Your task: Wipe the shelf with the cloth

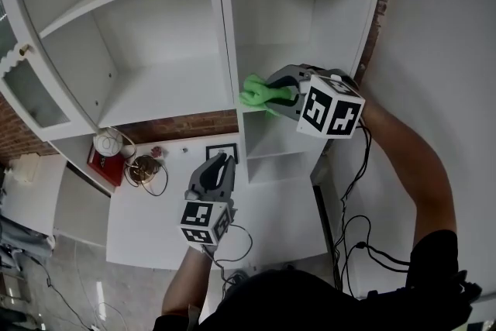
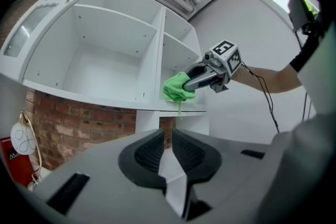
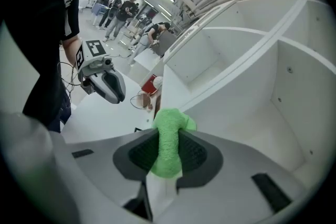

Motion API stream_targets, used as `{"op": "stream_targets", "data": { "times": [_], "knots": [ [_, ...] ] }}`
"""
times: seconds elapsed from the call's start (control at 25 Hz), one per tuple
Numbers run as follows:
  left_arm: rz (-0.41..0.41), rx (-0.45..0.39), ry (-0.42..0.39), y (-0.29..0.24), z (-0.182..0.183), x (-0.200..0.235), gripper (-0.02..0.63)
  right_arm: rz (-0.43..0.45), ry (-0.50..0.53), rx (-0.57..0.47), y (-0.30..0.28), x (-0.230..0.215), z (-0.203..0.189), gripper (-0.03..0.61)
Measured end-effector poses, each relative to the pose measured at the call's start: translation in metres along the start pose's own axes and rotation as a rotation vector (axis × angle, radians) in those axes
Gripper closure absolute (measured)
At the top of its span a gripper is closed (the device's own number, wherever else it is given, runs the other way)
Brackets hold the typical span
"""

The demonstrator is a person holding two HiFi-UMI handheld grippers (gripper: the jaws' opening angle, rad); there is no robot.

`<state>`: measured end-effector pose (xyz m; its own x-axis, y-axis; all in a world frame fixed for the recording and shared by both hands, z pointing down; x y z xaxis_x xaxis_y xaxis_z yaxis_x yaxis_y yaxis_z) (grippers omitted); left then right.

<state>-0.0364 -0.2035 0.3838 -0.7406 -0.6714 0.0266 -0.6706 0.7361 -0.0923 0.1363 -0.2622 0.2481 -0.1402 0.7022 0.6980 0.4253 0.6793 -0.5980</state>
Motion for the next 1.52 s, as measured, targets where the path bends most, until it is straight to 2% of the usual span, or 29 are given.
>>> {"op": "stream_targets", "data": {
  "times": [0.12,0.28,0.56,0.72,0.96,1.16,1.52],
  "knots": [
    [0.026,0.004,0.006,0.005,-0.003,0.006,0.568,-0.092,-0.032,0.012,0.006,-0.026,-0.012,0.488],
    [0.071,0.003,0.009,0.018,-0.003,0.016,0.568,-0.176,-0.039,0.101,-0.012,-0.061,-0.036,0.488],
    [0.185,0.018,0.014,0.050,-0.009,0.048,0.568,-0.215,-0.022,0.225,-0.070,-0.106,-0.064,0.486],
    [0.244,0.019,0.016,0.068,-0.007,0.048,0.568,-0.222,-0.039,0.318,-0.097,-0.131,-0.088,0.488],
    [0.304,0.019,0.019,0.086,-0.007,0.055,0.568,-0.184,-0.096,0.334,-0.122,-0.140,-0.105,0.488],
    [0.291,0.024,0.026,0.082,-0.012,0.060,0.568,-0.145,-0.098,0.318,-0.126,-0.130,-0.097,0.488],
    [0.184,0.010,0.027,0.053,-0.008,0.049,0.568,-0.073,-0.080,0.275,-0.098,-0.096,-0.080,0.488]
  ]
}}
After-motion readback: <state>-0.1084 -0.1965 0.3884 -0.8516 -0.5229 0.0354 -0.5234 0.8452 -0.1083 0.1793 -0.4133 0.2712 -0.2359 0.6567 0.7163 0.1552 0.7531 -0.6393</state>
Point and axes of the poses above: the fingertips, and each gripper's own axes: y backward along the fingers, x to its left, z out of its top, the point moved 7 cm from there along y, backward along the fingers, and after that the axes turned 4 degrees about x, right-handed, at the moved point
